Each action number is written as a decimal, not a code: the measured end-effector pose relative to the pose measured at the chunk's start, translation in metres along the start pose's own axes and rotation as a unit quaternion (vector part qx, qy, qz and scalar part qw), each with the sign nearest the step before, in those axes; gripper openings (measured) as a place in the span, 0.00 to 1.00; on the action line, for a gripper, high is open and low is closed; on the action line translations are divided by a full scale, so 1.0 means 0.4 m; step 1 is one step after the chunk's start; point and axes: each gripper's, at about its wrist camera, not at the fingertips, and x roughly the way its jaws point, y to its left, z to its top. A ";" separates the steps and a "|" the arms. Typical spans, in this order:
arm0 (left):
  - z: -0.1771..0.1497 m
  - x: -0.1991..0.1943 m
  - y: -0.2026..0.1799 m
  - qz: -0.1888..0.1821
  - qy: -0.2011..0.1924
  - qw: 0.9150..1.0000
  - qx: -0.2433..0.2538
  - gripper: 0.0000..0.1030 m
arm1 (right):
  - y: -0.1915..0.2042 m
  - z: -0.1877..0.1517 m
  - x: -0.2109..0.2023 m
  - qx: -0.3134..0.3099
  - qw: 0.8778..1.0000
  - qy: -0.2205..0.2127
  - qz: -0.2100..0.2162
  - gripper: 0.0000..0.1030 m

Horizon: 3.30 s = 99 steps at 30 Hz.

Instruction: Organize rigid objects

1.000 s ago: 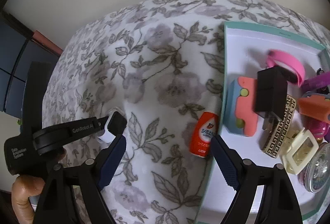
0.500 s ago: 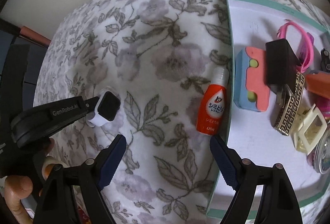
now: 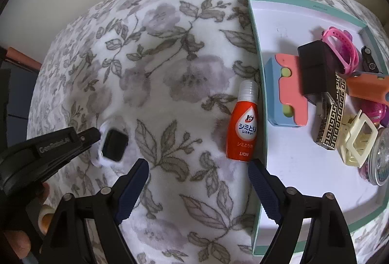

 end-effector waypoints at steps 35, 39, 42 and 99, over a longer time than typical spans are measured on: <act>0.023 0.017 0.048 -0.040 0.018 0.999 -0.013 0.15 | -0.019 0.026 0.015 0.012 0.995 -0.102 -0.008 0.50; 0.022 0.016 0.047 -0.039 0.018 0.999 -0.011 0.15 | -0.035 0.033 0.012 0.035 0.994 -0.105 0.004 0.44; 0.022 0.017 0.047 -0.040 0.018 0.999 -0.010 0.15 | -0.044 0.038 0.010 0.047 0.993 -0.109 0.007 0.39; -0.065 0.000 0.066 -0.030 0.031 0.998 0.054 0.07 | -0.045 -0.003 0.011 -0.032 0.998 -0.047 0.008 0.21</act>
